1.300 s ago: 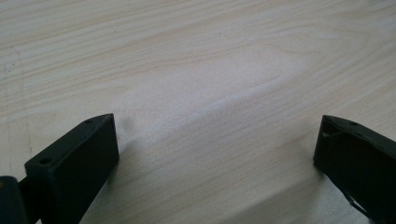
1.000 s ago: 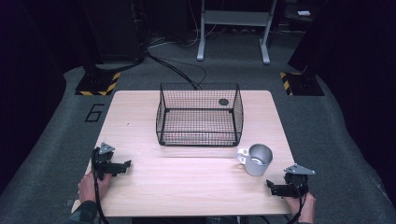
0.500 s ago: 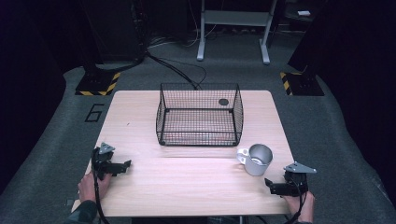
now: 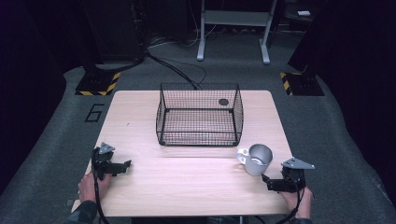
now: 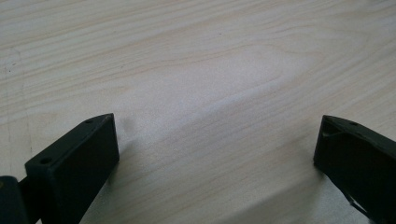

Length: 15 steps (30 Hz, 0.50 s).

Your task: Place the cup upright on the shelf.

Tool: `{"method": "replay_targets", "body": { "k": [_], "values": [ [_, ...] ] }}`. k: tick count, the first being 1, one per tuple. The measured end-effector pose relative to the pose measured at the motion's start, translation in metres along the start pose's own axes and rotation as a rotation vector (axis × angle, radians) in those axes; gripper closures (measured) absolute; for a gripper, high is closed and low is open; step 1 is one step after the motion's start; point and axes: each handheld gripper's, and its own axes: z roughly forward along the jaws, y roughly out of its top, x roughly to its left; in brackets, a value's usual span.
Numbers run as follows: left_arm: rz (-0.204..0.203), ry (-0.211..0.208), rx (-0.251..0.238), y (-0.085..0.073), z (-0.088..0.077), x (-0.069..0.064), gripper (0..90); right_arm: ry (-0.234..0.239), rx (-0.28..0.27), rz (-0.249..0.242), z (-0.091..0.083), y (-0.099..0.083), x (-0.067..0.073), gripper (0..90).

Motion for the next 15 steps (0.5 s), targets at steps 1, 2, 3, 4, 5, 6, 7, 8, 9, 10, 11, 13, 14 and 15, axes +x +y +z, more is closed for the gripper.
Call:
{"method": "replay_targets", "body": {
  "k": [1,2,3,4,5,6,7,8,9,10,11,13,14,15],
  "values": [
    [0.000,0.000,0.001,0.000,0.000,0.000,0.0,0.005,0.000,-0.001,0.000,0.001,0.000,0.0],
    [0.000,0.000,0.001,0.000,0.000,0.000,0.0,0.005,0.000,-0.001,0.000,0.001,0.000,0.0],
    [0.001,0.000,0.001,0.000,0.000,0.000,0.0,0.004,-0.005,0.003,0.001,0.003,0.001,0.0],
    [0.001,0.000,0.001,0.000,0.000,0.000,0.0,0.003,-0.006,-0.004,0.001,0.005,0.002,0.0],
    [0.001,0.000,0.001,0.000,0.000,0.000,0.0,0.018,-0.018,-0.013,0.003,0.009,0.003,0.0],
    [0.001,0.000,0.001,0.000,0.000,0.000,0.0,0.020,-0.022,-0.015,0.004,0.010,0.004,0.0],
    [0.000,0.000,0.001,0.000,0.000,0.000,0.0,0.014,-0.014,-0.019,0.004,0.012,0.004,0.0],
    [0.000,0.000,0.001,0.000,0.000,0.000,0.0,0.014,-0.014,-0.019,0.004,0.012,0.004,0.0],
    [0.001,-0.003,0.006,0.000,0.000,0.000,0.0,0.020,-0.020,-0.019,0.007,0.015,0.004,0.0],
    [0.002,-0.003,0.007,0.000,-0.001,0.000,0.0,0.035,-0.024,-0.015,0.009,0.017,0.004,0.0],
    [0.000,0.001,-0.001,0.000,0.000,0.000,0.0,0.042,-0.023,-0.015,0.010,0.018,0.004,0.0],
    [0.001,-0.003,0.008,0.000,-0.001,0.000,0.0,0.049,-0.024,-0.022,0.012,0.019,0.006,0.0],
    [0.000,0.001,-0.001,0.000,0.000,0.000,0.0,0.072,-0.031,-0.022,0.015,0.022,0.008,0.0],
    [0.000,0.000,0.000,0.000,0.000,0.000,0.0,0.075,-0.039,-0.017,0.017,0.023,0.011,0.0]
  ]
}}
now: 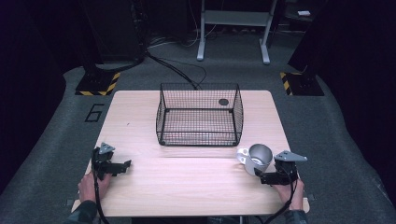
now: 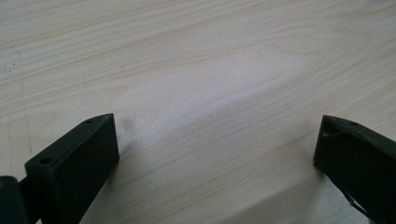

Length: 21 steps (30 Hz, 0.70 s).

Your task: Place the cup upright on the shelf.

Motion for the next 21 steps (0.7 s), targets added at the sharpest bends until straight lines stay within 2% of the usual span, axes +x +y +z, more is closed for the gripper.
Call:
{"method": "replay_targets", "body": {
  "k": [3,15,21],
  "values": [
    [0.002,-0.004,0.011,0.000,-0.001,0.000,0.0,0.009,0.000,-0.016,0.004,0.004,0.002,0.0],
    [0.002,-0.004,0.011,0.000,-0.001,0.000,0.0,0.025,-0.006,-0.017,0.014,0.016,0.006,0.0],
    [0.002,-0.004,0.010,0.000,-0.001,0.000,0.0,-0.002,-0.014,-0.023,0.019,0.020,0.010,0.0]
  ]
}}
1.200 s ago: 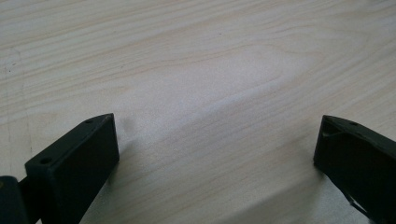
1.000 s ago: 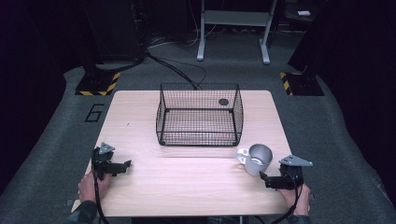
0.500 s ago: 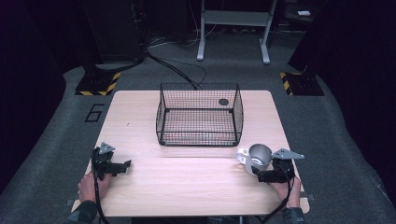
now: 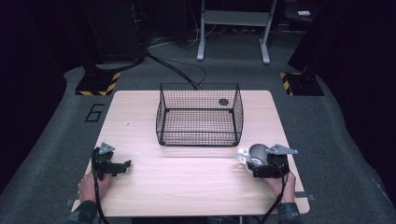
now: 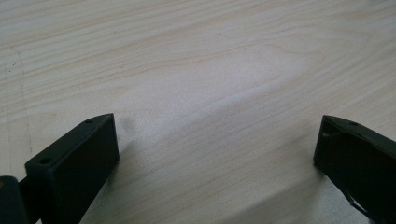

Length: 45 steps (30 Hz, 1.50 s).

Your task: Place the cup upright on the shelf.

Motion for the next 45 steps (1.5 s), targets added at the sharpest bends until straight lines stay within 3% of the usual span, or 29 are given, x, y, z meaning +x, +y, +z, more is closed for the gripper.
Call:
{"method": "replay_targets", "body": {
  "k": [5,17,21,45],
  "values": [
    [0.000,0.002,-0.005,0.000,0.000,0.000,0.0,-0.026,0.000,-0.002,-0.001,0.001,0.001,5.8],
    [-0.002,0.004,-0.010,0.000,0.001,0.000,0.0,-0.045,-0.007,-0.009,-0.002,0.000,0.003,6.9],
    [-0.001,0.003,-0.008,0.000,0.001,0.000,0.0,-0.036,-0.036,-0.006,-0.005,0.001,0.004,7.1],
    [-0.001,0.002,-0.004,0.000,0.000,0.000,0.0,0.021,-0.037,-0.047,-0.012,0.023,0.025,7.1]
  ]
}}
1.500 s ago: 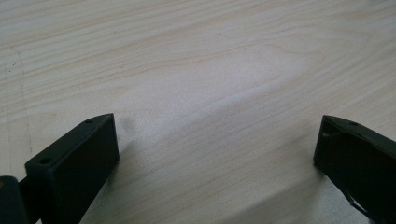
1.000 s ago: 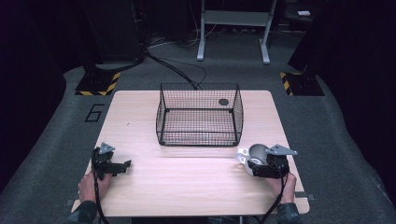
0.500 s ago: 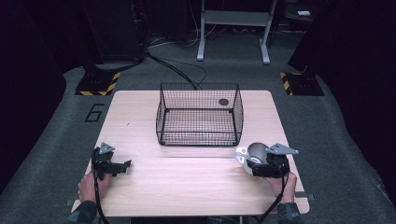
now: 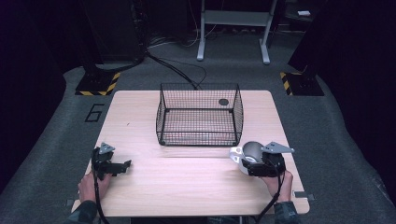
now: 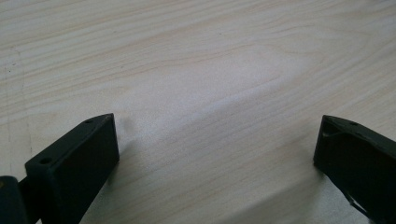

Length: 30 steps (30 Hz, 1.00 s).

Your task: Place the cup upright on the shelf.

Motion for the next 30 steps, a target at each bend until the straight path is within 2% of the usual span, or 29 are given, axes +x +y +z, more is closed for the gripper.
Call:
{"method": "replay_targets", "body": {
  "k": [30],
  "values": [
    [0.000,0.002,-0.006,0.000,0.000,0.000,0.0,0.113,-0.006,-0.077,0.018,0.036,0.042,7.1]
  ]
}}
